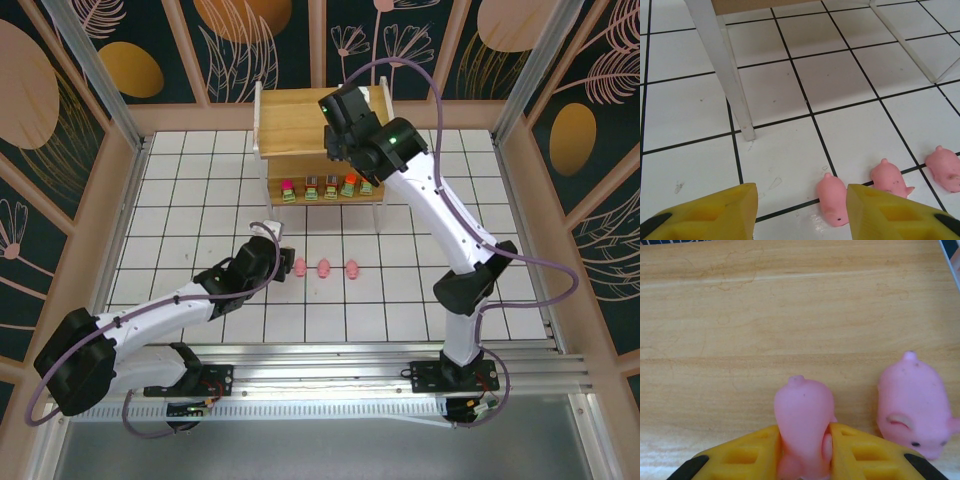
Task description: Place and organize the plastic toys onto the shelf
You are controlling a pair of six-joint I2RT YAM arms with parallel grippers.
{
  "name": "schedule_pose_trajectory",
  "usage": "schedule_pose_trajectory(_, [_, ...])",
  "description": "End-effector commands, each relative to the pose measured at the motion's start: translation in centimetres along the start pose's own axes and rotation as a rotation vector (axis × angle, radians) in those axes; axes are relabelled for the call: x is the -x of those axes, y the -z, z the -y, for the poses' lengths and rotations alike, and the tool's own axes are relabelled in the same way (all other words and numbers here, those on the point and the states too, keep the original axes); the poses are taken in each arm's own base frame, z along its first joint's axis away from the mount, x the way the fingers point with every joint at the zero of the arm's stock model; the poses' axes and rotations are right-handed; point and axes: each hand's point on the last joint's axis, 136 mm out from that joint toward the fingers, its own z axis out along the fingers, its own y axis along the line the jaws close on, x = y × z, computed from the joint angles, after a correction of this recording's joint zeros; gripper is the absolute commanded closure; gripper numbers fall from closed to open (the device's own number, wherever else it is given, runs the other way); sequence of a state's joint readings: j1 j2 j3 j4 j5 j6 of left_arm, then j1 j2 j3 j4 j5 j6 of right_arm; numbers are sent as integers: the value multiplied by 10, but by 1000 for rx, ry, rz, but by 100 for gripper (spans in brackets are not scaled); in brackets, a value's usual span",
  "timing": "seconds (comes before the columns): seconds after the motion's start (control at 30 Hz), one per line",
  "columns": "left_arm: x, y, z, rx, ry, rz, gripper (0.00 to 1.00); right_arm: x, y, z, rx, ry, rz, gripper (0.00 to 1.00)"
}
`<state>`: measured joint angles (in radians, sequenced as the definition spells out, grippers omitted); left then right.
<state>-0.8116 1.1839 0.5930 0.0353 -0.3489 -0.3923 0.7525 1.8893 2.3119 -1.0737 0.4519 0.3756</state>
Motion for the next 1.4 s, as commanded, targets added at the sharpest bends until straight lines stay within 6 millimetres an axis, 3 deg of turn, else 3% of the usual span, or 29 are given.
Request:
schedule_pose_trajectory(0.0, [3,1,2,-8,-5,25,49,-5,4,2,-1,-9,-12,71])
schedule_pose_trajectory(0.77, [0,2,1,-11,-1,19,49,6,-22,17,-79,-14,10,64])
schedule_pose_trajectory(1.0, [-1,2,1,-13,1,16,49,15,-13,13,-52,-21,39,57])
schedule_pose_trajectory(1.37, [4,3,2,-11,7,22,49,31,18,7,-27,-26,108,49])
